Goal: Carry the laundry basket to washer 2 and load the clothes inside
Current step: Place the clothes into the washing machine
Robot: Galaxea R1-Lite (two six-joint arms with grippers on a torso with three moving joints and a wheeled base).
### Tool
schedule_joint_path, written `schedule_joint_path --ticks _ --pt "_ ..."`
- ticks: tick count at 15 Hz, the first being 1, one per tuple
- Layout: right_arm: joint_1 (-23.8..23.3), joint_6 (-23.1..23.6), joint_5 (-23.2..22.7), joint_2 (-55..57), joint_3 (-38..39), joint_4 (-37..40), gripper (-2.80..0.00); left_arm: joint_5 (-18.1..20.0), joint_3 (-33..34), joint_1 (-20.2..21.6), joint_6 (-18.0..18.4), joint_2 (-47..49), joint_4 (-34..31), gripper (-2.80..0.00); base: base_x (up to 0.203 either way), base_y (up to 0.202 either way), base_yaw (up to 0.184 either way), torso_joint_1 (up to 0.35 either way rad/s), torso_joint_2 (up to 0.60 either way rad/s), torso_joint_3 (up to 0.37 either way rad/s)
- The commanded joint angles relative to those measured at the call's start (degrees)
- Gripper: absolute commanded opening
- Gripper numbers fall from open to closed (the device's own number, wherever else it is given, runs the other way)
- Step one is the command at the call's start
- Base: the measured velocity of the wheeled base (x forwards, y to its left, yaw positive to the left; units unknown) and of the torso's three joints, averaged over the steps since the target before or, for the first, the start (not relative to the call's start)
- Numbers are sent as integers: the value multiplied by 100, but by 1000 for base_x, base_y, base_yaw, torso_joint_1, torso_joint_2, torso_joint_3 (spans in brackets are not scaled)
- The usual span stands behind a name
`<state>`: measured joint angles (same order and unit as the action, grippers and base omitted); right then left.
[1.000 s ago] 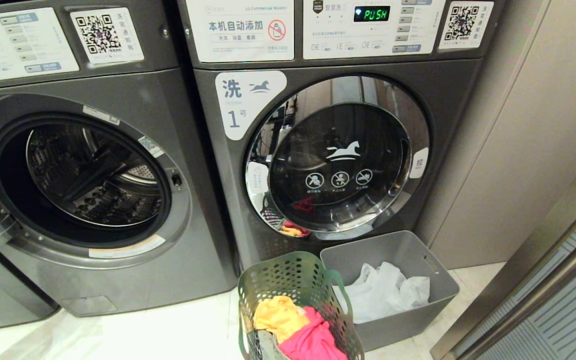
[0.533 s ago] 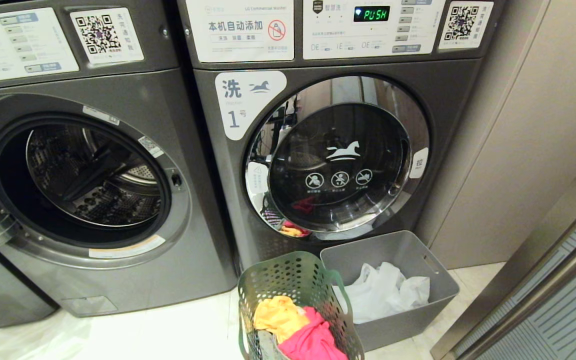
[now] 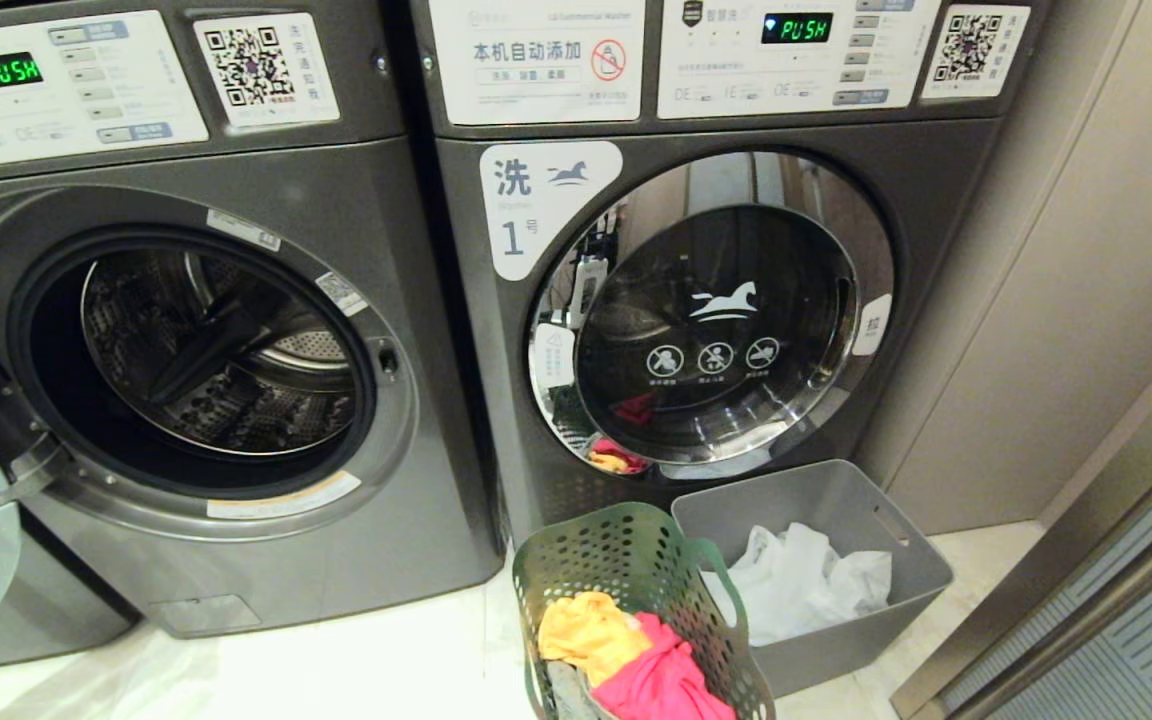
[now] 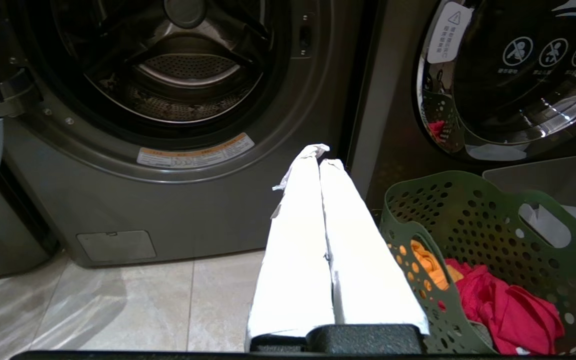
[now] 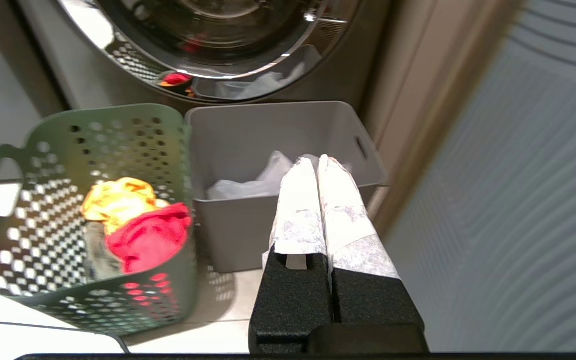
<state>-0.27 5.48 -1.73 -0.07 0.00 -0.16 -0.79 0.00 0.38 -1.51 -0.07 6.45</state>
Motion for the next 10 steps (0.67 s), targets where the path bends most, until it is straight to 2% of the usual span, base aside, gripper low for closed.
schedule_joint_path --ticks 1,10 --pt "0 -38 3 7 0 -2 -280 -4 229 1 -7 12 6 -280 0 196 -1 7 2 2" --pt "0 -46 -3 7 0 -2 -280 0 229 6 2 16 6 -280 0 194 -2 2 2 3"
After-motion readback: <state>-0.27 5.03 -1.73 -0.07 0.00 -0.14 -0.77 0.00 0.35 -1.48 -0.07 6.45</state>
